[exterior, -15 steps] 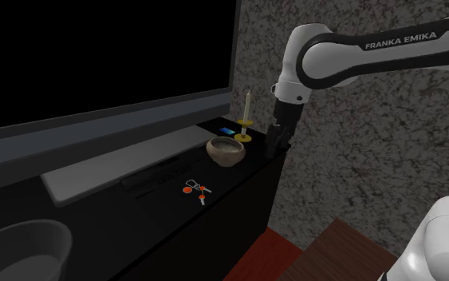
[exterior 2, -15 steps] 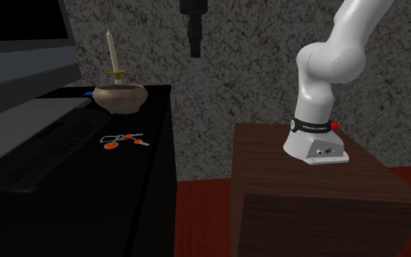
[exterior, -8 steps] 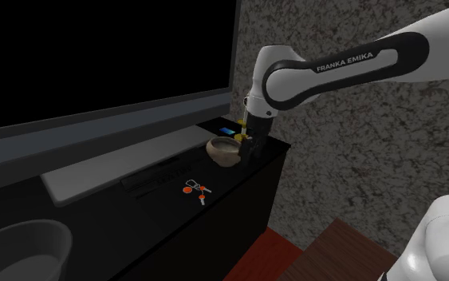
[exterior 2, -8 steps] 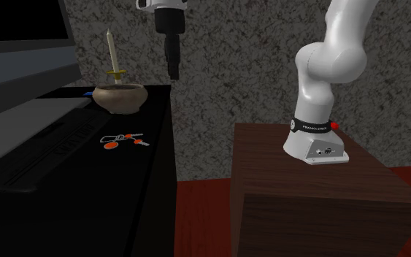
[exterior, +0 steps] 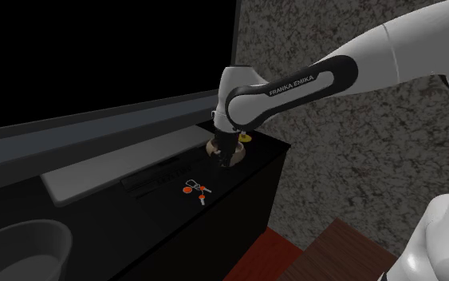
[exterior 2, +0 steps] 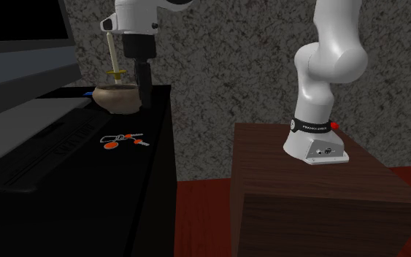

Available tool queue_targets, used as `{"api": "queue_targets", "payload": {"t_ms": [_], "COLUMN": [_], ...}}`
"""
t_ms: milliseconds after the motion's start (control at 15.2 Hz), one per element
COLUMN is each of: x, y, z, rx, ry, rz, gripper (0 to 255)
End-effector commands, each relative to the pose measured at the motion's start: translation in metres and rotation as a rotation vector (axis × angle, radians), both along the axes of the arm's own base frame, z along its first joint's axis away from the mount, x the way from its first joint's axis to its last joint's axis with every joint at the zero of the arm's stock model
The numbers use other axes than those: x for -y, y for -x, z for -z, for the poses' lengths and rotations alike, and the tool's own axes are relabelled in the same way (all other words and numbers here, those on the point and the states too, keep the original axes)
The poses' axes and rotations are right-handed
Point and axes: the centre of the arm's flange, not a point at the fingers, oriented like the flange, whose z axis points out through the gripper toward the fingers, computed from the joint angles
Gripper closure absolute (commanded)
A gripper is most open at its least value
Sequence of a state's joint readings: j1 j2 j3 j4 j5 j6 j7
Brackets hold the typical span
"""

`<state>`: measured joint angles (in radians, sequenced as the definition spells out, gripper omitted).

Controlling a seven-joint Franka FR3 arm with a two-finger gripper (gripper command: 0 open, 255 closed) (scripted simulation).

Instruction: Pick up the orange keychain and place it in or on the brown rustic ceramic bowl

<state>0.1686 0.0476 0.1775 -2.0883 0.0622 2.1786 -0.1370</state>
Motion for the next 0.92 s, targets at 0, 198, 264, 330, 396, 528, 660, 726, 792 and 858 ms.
{"api": "queue_targets", "payload": {"t_ms": [0,198,264,330,396,528,660,726,792,858], "x": [-0.017,-0.044,-0.046,-0.047,-0.047,-0.048,-0.049,-0.049,-0.049,-0.049], "y": [-0.014,-0.034,-0.036,-0.036,-0.036,-0.037,-0.037,-0.037,-0.037,-0.037], "z": [0.011,0.031,0.032,0.037,0.043,0.053,0.064,0.072,0.072,0.072], "rx": [0.009,0.021,0.022,0.022,0.022,0.022,0.022,0.022,0.022,0.022], "ry": [0.000,0.001,0.001,0.001,0.001,0.001,0.001,0.001,0.001,0.001], "rz": [-0.034,-0.084,-0.087,-0.087,-0.087,-0.087,-0.087,-0.087,-0.087,-0.087], "gripper": [0,0,0,0,0,0,0,0,0,0]}}
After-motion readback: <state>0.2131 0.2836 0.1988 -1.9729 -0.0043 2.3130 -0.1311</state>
